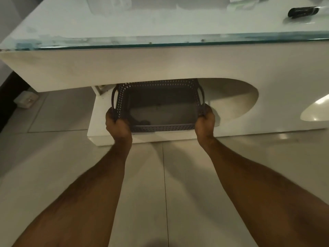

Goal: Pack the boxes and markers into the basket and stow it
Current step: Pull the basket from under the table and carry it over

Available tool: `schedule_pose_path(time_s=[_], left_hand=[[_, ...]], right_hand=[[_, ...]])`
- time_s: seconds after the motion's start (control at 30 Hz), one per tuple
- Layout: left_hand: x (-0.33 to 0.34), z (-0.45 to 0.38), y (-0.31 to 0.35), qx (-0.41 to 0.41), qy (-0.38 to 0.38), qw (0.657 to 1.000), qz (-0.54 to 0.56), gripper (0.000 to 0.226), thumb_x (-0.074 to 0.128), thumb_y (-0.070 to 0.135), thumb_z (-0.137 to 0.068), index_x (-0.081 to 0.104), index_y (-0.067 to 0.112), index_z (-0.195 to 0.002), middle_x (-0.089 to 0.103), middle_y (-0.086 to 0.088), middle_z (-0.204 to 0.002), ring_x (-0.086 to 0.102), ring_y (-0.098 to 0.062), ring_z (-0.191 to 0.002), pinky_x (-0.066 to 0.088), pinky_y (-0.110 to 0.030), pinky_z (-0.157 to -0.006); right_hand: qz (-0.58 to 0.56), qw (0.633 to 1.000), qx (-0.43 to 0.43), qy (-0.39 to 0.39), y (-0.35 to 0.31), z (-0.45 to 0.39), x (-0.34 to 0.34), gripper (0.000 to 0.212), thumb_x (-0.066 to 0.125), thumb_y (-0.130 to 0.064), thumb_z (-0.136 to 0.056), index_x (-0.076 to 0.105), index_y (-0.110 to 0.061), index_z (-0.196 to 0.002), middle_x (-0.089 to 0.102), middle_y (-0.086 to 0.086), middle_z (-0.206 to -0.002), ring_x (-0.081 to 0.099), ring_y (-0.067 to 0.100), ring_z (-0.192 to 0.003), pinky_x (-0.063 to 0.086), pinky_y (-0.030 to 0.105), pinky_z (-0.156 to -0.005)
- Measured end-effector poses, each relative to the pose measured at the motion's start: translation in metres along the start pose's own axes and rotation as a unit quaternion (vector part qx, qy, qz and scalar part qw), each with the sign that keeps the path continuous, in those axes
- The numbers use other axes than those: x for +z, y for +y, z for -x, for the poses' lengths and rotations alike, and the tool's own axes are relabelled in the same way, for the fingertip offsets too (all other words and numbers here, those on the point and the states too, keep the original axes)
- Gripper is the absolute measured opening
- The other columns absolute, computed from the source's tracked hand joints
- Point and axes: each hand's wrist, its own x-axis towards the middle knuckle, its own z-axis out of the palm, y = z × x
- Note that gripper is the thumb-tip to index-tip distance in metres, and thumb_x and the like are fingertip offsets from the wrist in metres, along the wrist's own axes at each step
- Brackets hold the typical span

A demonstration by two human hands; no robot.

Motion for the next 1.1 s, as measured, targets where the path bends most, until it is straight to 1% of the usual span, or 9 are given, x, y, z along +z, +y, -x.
schedule_pose_path(time_s=[0.07,0.13,0.27,0.4,0.53,0.7,0.93,1.03,1.1], left_hand=[[-0.013,0.015,0.002,-0.02,0.004,1.0,-0.01,0.05,0.041,-0.008,-0.086,0.058,-0.006,-0.133,0.061,-0.033,-0.13,0.059,-0.051,-0.118,0.05,-0.057,-0.102],[-0.026,0.032,0.008,-0.026,0.007,1.0,0.002,0.056,0.042,-0.001,-0.079,0.057,-0.009,-0.132,0.061,-0.035,-0.129,0.061,-0.047,-0.112,0.051,-0.053,-0.102],[-0.052,0.069,0.032,-0.003,0.009,1.0,0.01,0.052,0.044,0.003,-0.079,0.058,-0.015,-0.126,0.064,-0.017,-0.112,0.058,-0.022,-0.098,0.054,-0.024,-0.085],[-0.082,0.101,0.062,-0.01,0.022,1.0,-0.011,0.056,0.047,0.001,-0.07,0.063,-0.01,-0.123,0.066,-0.012,-0.107,0.061,-0.022,-0.097,0.054,-0.034,-0.089],[-0.109,0.137,0.102,-0.013,0.021,0.999,-0.044,0.061,0.043,-0.006,-0.064,0.064,-0.006,-0.121,0.066,-0.004,-0.098,0.061,-0.018,-0.089,0.054,-0.028,-0.08],[-0.139,0.176,0.151,-0.027,0.006,0.997,-0.072,0.046,0.043,-0.013,-0.079,0.061,-0.01,-0.121,0.063,-0.011,-0.103,0.059,-0.023,-0.094,0.053,-0.039,-0.084],[-0.149,0.238,0.246,-0.017,0.004,0.999,-0.034,0.051,0.041,-0.004,-0.08,0.058,-0.011,-0.128,0.061,-0.012,-0.108,0.058,-0.021,-0.093,0.052,-0.021,-0.077],[-0.152,0.255,0.277,-0.028,-0.005,0.999,-0.035,0.052,0.043,-0.004,-0.079,0.057,-0.01,-0.129,0.06,-0.013,-0.109,0.055,-0.026,-0.097,0.049,-0.037,-0.081],[-0.149,0.263,0.299,-0.03,-0.009,0.999,-0.033,0.053,0.044,-0.003,-0.079,0.057,-0.009,-0.13,0.059,-0.012,-0.109,0.054,-0.027,-0.097,0.047,-0.04,-0.08]], right_hand=[[-0.018,0.999,0.025,-0.011,-0.004,0.015,-0.009,0.026,0.041,0.0,-0.107,0.061,0.006,-0.121,0.066,0.003,-0.098,0.065,0.003,-0.085,0.054,0.015,-0.077],[-0.013,0.999,0.042,-0.016,-0.007,0.03,-0.019,0.029,0.039,0.001,-0.107,0.06,0.008,-0.126,0.066,0.007,-0.104,0.066,0.004,-0.086,0.055,0.018,-0.078],[0.01,0.997,0.075,-0.024,-0.027,0.072,-0.038,0.031,0.036,0.002,-0.107,0.06,0.005,-0.125,0.066,0.005,-0.103,0.066,-0.008,-0.079,0.053,0.009,-0.07],[0.027,0.997,0.068,-0.031,-0.06,0.113,-0.057,0.034,0.039,0.007,-0.102,0.061,0.002,-0.128,0.067,0.013,-0.117,0.064,0.017,-0.102,0.057,0.015,-0.083],[0.033,0.996,0.076,-0.037,-0.102,0.153,-0.081,0.034,0.04,0.006,-0.102,0.06,0.0,-0.129,0.066,0.007,-0.114,0.064,0.012,-0.097,0.054,0.012,-0.077],[0.03,0.995,0.087,-0.037,-0.157,0.199,-0.113,0.031,0.042,0.003,-0.102,0.062,0.0,-0.126,0.068,0.015,-0.117,0.066,0.02,-0.101,0.056,0.02,-0.076],[0.024,0.996,0.085,-0.024,-0.248,0.247,-0.156,0.03,0.04,0.005,-0.104,0.06,0.001,-0.126,0.065,0.005,-0.107,0.064,-0.005,-0.085,0.051,0.009,-0.07],[0.01,0.996,0.083,-0.028,-0.286,0.253,-0.171,0.027,0.04,0.004,-0.106,0.058,0.006,-0.125,0.064,0.001,-0.101,0.064,-0.012,-0.08,0.051,0.009,-0.07],[0.012,0.997,0.071,-0.033,-0.309,0.254,-0.176,0.026,0.04,0.003,-0.107,0.058,0.008,-0.124,0.064,0.0,-0.1,0.064,-0.011,-0.081,0.051,0.009,-0.07]])
